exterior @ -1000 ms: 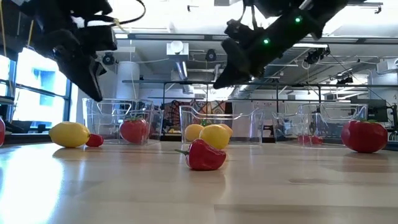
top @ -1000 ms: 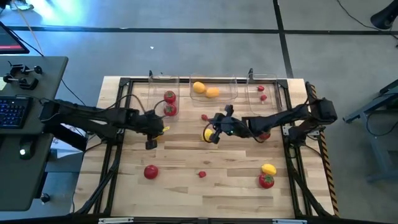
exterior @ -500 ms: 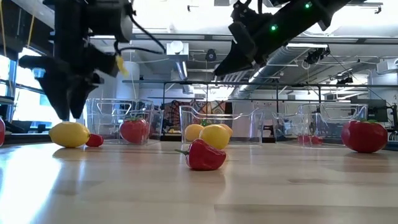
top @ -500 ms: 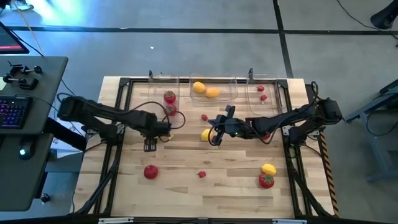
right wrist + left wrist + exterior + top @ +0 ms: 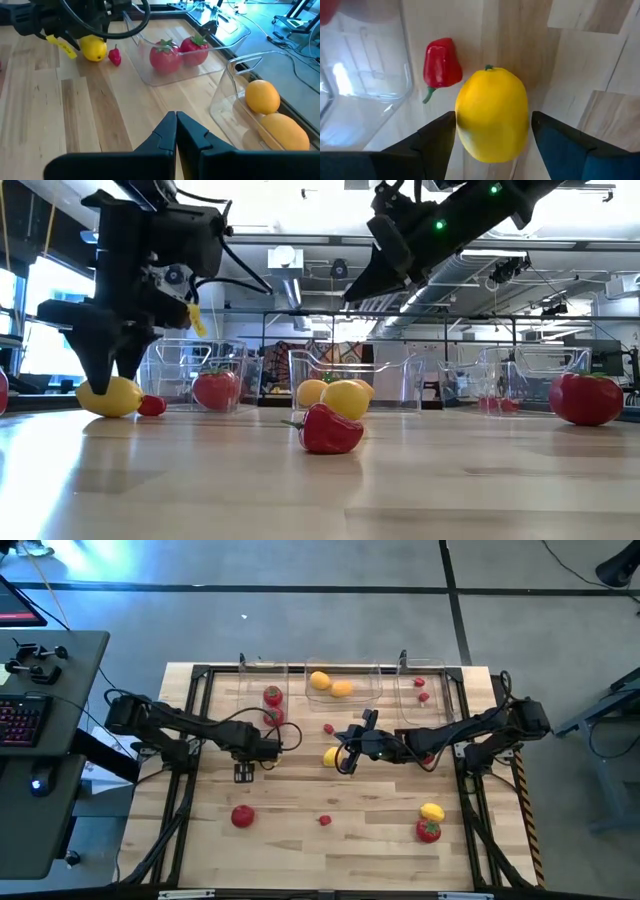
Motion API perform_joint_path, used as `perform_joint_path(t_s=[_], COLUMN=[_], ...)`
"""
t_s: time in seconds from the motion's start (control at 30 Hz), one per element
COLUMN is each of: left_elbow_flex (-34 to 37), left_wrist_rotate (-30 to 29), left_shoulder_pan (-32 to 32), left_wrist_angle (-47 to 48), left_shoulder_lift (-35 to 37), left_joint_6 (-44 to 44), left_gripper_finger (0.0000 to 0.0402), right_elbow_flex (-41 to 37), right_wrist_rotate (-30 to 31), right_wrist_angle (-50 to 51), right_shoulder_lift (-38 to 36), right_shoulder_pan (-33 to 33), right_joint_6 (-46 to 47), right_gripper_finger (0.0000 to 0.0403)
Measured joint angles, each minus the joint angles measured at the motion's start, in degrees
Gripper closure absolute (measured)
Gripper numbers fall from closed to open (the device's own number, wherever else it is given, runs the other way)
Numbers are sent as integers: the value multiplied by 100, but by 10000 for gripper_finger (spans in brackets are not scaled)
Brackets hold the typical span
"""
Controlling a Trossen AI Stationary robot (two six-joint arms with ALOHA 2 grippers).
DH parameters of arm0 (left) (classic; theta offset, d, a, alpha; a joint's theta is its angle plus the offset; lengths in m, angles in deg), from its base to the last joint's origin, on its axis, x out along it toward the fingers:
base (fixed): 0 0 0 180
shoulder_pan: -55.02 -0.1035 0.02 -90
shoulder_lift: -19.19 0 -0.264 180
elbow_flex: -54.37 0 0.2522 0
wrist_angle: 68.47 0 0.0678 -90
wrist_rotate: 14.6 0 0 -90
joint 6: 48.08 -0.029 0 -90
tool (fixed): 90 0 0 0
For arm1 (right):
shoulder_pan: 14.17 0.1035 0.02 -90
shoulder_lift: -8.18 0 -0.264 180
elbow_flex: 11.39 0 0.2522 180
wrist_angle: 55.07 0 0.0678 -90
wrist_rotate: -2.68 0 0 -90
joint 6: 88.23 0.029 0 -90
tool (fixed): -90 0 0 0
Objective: Sort produce into baskets
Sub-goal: Put the yellow lemon into center transparent bin
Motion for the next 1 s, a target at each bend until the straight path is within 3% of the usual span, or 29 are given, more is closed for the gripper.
perform_joint_path(t_s=[0.3, 0.53, 0.8, 1.0], left_elbow_flex=[-13, -306, -1202, -2092], left_wrist_rotate=[154, 439, 406, 260], left_shoulder_pan=[-78, 6, -13, -368], left_wrist_angle=[-66, -1, 61, -66], left_shoulder_lift=[-227, -17, 79, 81], left_joint_6=[-48, -51, -237, -795], left_gripper_finger=[166, 203, 218, 219], right_elbow_flex=[0, 2, 2, 2], right_wrist_rotate=[-4, -4, -3, 105], right_wrist_angle=[19, 60, 210, 418], right_shoulder_lift=[2, 2, -47, -365], right_shoulder_pan=[11, 11, 134, 353], right_joint_6=[26, 26, -18, -19], right_gripper_finger=[403, 403, 403, 403])
